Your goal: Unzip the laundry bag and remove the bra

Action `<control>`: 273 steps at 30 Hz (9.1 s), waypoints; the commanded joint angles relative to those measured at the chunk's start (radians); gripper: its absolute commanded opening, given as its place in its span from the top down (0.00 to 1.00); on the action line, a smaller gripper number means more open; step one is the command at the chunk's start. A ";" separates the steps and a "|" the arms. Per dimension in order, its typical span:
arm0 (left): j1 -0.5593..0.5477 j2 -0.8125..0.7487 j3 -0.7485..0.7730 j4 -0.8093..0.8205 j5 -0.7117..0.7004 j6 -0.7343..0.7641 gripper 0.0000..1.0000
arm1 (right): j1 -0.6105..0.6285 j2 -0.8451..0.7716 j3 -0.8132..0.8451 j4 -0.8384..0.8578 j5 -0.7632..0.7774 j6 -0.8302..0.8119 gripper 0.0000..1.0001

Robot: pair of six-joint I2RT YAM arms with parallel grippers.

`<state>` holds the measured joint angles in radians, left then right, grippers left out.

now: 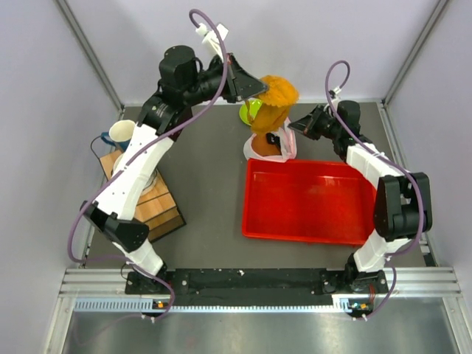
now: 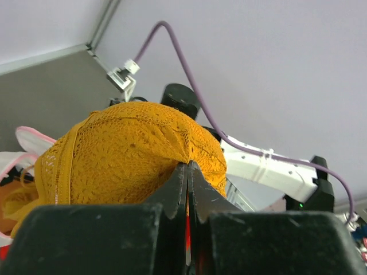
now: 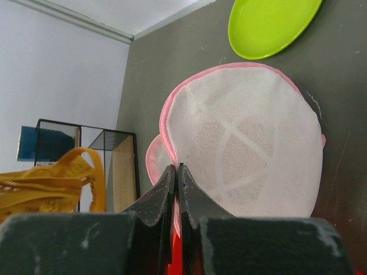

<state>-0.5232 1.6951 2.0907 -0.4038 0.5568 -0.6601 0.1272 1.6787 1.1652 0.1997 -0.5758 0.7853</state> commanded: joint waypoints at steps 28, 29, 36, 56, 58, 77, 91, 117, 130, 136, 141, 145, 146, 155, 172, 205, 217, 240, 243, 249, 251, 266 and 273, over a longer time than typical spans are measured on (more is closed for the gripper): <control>-0.190 -0.203 -0.703 -0.044 -0.360 0.146 0.08 | -0.009 -0.131 0.013 -0.085 0.019 -0.115 1.00; -0.189 -0.201 -0.687 -0.055 -0.373 0.155 0.08 | -0.009 -0.132 0.011 -0.085 0.016 -0.115 1.00; -0.084 -0.054 -0.516 -0.033 -0.255 0.172 0.18 | -0.009 -0.145 0.007 -0.071 0.010 -0.109 1.00; -0.063 0.445 -0.179 -0.023 -0.342 0.131 0.37 | -0.009 -0.109 0.033 -0.072 -0.016 -0.101 1.00; -0.055 0.463 -0.179 -0.033 -0.360 0.148 0.37 | -0.008 -0.112 0.028 -0.074 -0.024 -0.100 1.00; 0.020 0.537 -0.049 -0.116 -0.463 0.197 0.38 | 0.051 -0.063 -0.065 0.066 -0.027 -0.069 1.00; 0.057 0.431 0.052 -0.167 -0.354 0.172 0.42 | 0.054 0.055 0.327 -0.028 -0.093 -0.130 1.00; -0.054 0.621 -0.040 -0.098 -0.547 0.163 0.41 | 0.046 0.012 0.139 0.012 -0.056 -0.130 1.00; -0.081 0.770 0.057 -0.086 -0.574 0.159 0.37 | 0.046 -0.010 0.134 0.024 -0.068 -0.116 1.00; -0.084 0.755 0.051 -0.095 -0.567 0.162 0.72 | 0.046 -0.014 0.125 0.035 -0.067 -0.104 1.00; -0.060 0.657 0.052 -0.081 -0.430 0.111 1.00 | 0.046 -0.033 0.113 0.037 -0.059 -0.106 1.00; -0.046 0.559 0.045 -0.076 -0.359 0.085 1.00 | 0.045 -0.036 0.111 0.038 -0.053 -0.106 1.00; -0.046 0.523 0.039 -0.076 -0.345 0.083 1.00 | 0.046 -0.036 0.110 0.037 -0.052 -0.107 1.00; -0.041 0.375 0.035 -0.113 -0.172 0.056 1.00 | 0.042 -0.034 0.083 0.041 -0.010 -0.095 1.00; -0.046 0.089 -0.014 -0.055 -0.132 0.019 1.00 | 0.022 -0.051 0.071 0.027 0.010 -0.083 1.00; -0.320 0.190 -0.319 0.197 -0.074 -0.087 1.00 | -0.046 -0.126 0.142 -0.092 0.011 -0.144 1.00; -0.327 0.032 -0.345 0.005 -0.031 0.100 0.06 | -0.098 -0.129 0.126 -0.111 0.002 -0.159 1.00; 0.054 -0.356 -0.765 0.030 -0.141 0.065 0.08 | -0.222 0.039 0.432 -0.212 0.165 -0.173 1.00; 0.061 -0.357 -0.773 0.030 -0.135 0.065 0.08 | -0.267 0.059 0.433 -0.238 0.215 -0.178 1.00; 0.077 -0.344 -0.793 0.039 -0.121 0.068 0.06 | -0.301 0.090 0.465 -0.348 0.229 -0.204 0.57; 0.083 -0.331 -0.794 0.039 -0.118 0.070 0.05 | -0.301 0.076 0.462 -0.406 0.275 -0.225 0.31; 0.132 -0.362 -0.785 0.022 -0.136 0.158 0.04 | -0.293 -0.125 0.331 -0.628 0.493 -0.311 0.01; 0.140 -0.374 -0.796 0.016 -0.181 0.244 0.04 | -0.288 -0.209 0.209 -0.672 0.570 -0.345 0.01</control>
<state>-0.3943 1.3617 1.2984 -0.4118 0.4049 -0.4850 -0.1661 1.5379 1.4303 -0.4335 -0.0711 0.4713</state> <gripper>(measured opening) 0.962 0.988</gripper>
